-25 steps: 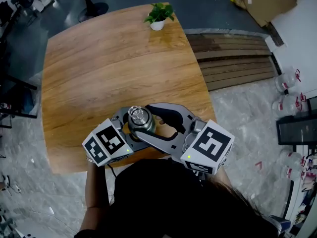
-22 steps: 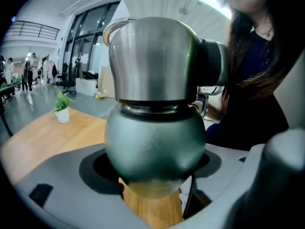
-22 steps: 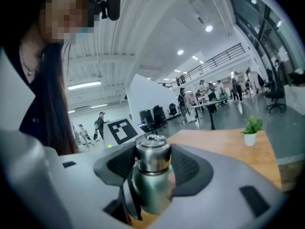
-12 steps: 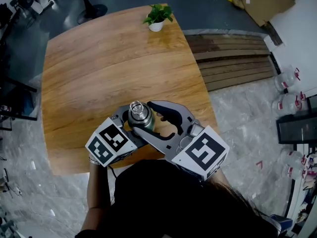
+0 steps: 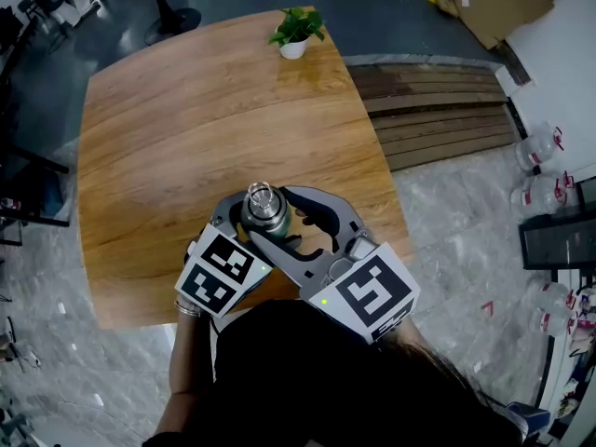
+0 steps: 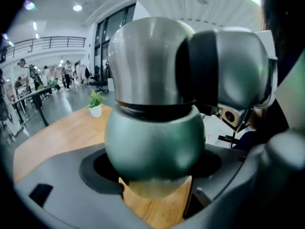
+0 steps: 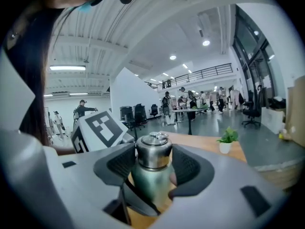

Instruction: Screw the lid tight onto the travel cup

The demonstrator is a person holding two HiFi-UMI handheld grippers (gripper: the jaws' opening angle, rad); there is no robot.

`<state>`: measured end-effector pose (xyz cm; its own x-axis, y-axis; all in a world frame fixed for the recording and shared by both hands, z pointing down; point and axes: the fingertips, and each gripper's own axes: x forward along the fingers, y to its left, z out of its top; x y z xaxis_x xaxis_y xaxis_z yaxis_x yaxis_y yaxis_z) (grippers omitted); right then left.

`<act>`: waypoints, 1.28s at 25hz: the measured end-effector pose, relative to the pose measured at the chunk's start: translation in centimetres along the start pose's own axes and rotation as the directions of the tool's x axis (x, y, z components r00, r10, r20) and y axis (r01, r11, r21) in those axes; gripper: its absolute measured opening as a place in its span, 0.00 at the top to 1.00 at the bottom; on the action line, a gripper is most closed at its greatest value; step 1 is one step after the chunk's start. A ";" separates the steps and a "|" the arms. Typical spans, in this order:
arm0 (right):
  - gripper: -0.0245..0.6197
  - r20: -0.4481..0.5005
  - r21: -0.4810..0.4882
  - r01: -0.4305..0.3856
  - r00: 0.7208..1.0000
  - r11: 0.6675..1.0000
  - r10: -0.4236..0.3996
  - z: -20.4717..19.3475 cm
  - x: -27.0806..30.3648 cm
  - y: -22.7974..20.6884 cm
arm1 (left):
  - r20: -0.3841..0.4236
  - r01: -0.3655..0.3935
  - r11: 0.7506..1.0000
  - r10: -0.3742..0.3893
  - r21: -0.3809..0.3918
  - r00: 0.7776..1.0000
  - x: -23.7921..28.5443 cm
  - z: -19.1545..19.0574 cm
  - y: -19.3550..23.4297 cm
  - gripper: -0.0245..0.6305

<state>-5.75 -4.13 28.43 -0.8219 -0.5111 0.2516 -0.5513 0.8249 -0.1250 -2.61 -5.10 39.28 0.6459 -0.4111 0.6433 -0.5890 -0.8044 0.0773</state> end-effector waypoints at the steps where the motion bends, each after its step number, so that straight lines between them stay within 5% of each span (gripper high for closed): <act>1: 0.60 0.005 0.013 -0.025 1.000 1.000 0.025 0.1 -0.1 0.1 | 0.006 0.029 1.000 -0.029 0.008 1.000 -0.1 0.0 -0.2 0.38; 5: 0.60 -0.004 0.009 -0.082 0.997 0.997 0.082 0.0 -0.6 0.5 | 0.007 0.121 0.991 -0.122 0.052 0.993 -0.6 -0.2 -1.4 0.38; 13: 0.60 0.004 -0.007 0.046 0.999 0.999 -0.046 0.1 0.0 -0.3 | -0.021 -0.084 0.996 0.084 0.011 0.996 0.0 -0.1 0.7 0.38; 20: 0.60 0.000 0.035 -0.105 0.994 0.994 0.105 0.1 -0.6 1.0 | 0.065 0.140 0.990 -0.140 0.018 0.988 -0.9 0.4 -1.7 0.38; 27: 0.60 -0.034 -0.040 0.040 0.999 0.998 -0.042 -0.6 0.1 0.0 | -0.027 -0.124 0.992 0.124 0.014 0.992 -0.4 -0.2 1.4 0.38; 32: 0.60 -0.001 0.024 -0.056 0.998 0.998 0.056 0.1 -0.4 0.3 | 0.026 0.001 1.000 -0.001 0.011 1.000 -0.6 0.5 0.1 0.38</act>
<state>-5.62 -3.69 28.21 -0.8513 -0.4640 0.2452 -0.5078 0.8462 -0.1617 -2.83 -5.10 38.53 0.6591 -0.4214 0.6229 -0.5833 -0.8093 0.0697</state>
